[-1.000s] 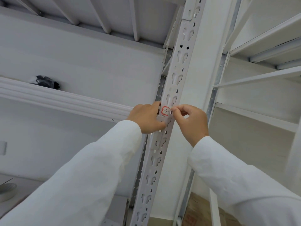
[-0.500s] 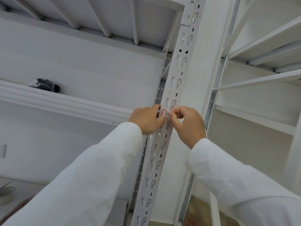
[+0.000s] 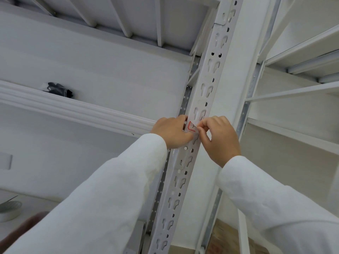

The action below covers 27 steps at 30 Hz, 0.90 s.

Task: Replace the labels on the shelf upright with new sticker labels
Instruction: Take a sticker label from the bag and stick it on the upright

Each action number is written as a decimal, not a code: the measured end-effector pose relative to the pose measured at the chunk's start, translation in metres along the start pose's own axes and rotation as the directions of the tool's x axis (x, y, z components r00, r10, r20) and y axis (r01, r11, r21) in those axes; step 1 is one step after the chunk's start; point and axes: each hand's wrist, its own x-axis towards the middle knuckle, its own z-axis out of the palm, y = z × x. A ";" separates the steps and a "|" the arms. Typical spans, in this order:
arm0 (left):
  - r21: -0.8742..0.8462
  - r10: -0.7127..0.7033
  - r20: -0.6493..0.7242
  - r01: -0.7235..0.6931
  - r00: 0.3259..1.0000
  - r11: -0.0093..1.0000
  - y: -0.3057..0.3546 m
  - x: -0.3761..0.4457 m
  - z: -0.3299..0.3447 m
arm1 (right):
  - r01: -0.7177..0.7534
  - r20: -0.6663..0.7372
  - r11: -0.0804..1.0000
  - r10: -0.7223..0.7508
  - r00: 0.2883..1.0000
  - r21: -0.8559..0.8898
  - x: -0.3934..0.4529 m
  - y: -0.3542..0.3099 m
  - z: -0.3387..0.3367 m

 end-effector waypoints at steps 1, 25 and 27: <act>-0.008 -0.004 0.004 0.004 1.000 1.000 0.000 -0.001 0.000 | 0.029 -0.013 0.999 -0.029 0.999 -0.026 0.000 0.001 0.000; -0.025 0.005 0.015 -0.005 1.000 1.000 0.002 -0.002 0.001 | -0.099 -0.056 0.995 0.100 0.993 0.018 0.013 -0.014 -0.003; -0.019 0.013 0.004 -0.013 1.000 1.000 0.002 -0.001 0.001 | -0.091 -0.053 0.996 0.092 0.994 0.012 0.014 -0.011 -0.005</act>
